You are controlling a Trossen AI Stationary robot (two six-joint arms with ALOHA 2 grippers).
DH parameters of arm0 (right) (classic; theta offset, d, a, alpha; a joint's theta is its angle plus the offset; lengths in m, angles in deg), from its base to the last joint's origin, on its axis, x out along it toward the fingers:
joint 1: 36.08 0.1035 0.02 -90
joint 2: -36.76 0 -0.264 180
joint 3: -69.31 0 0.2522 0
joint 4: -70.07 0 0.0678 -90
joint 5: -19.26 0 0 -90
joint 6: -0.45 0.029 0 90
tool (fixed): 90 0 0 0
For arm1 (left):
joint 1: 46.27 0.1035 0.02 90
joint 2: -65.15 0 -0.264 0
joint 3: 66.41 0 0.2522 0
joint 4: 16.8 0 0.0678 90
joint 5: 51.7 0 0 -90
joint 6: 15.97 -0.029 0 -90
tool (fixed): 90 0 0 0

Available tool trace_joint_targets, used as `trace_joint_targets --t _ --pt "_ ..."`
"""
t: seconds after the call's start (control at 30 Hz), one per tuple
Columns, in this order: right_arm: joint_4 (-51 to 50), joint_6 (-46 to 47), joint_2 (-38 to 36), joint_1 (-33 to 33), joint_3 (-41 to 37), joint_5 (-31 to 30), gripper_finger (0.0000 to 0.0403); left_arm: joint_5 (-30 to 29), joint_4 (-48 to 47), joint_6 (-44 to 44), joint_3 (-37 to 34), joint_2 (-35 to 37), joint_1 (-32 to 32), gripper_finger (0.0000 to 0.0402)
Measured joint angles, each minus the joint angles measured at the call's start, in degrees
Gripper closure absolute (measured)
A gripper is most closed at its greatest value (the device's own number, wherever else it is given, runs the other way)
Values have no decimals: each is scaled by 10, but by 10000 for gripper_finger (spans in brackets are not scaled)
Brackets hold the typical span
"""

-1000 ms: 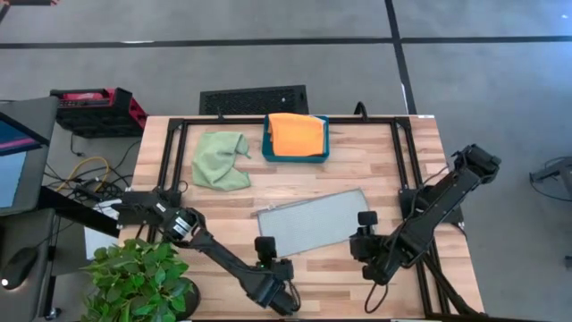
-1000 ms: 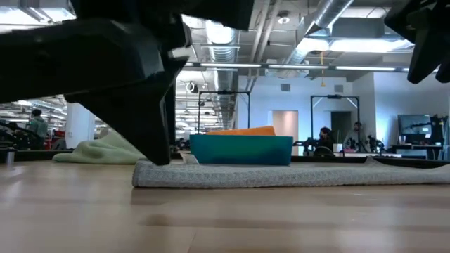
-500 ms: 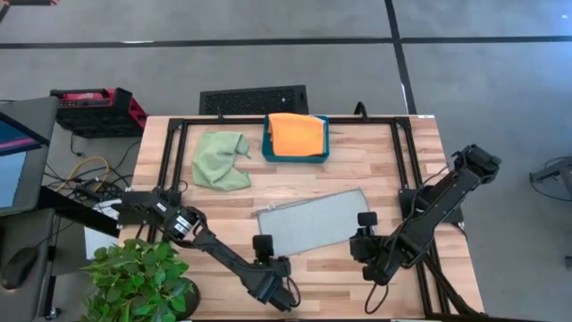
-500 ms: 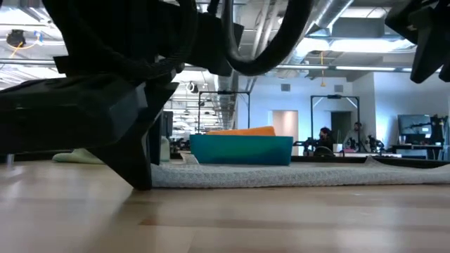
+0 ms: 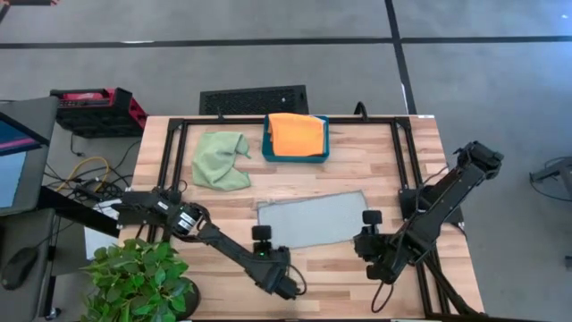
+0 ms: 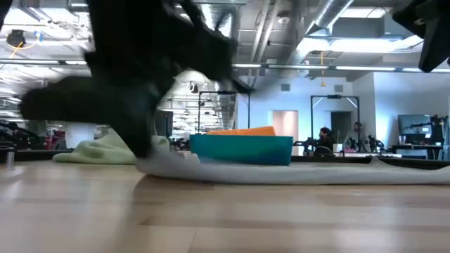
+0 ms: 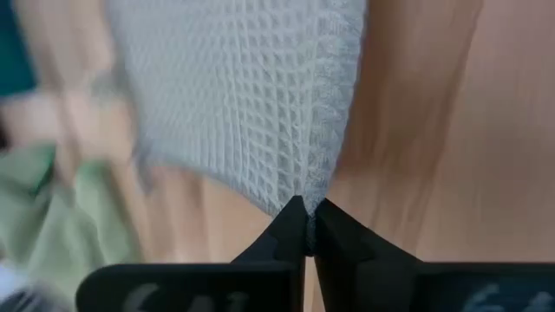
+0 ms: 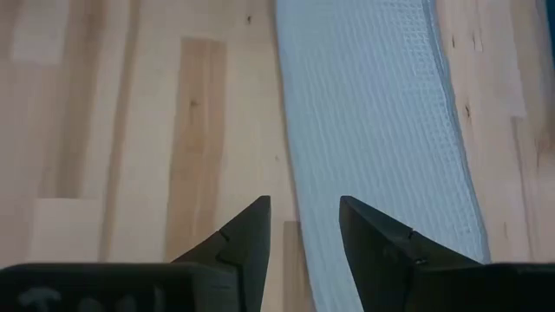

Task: Fold microfiber towels
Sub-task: Fold the gray towel

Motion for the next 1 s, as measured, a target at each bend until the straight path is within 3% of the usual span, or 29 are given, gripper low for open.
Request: trace_joint_targets --t 0.13,0.43,0.67,1.0 --pt "-3 7 -23 14 0 -1 242 37 -37 45 1 12 -24 400" --pt "-4 7 -52 25 0 -15 242 26 -35 48 1 52 -35 401" --pt "-17 7 -69 25 0 -15 242 -2 -23 -64 7 64 32 401" --pt "-35 7 -104 24 0 -16 242 -32 153 -305 52 66 149 401"
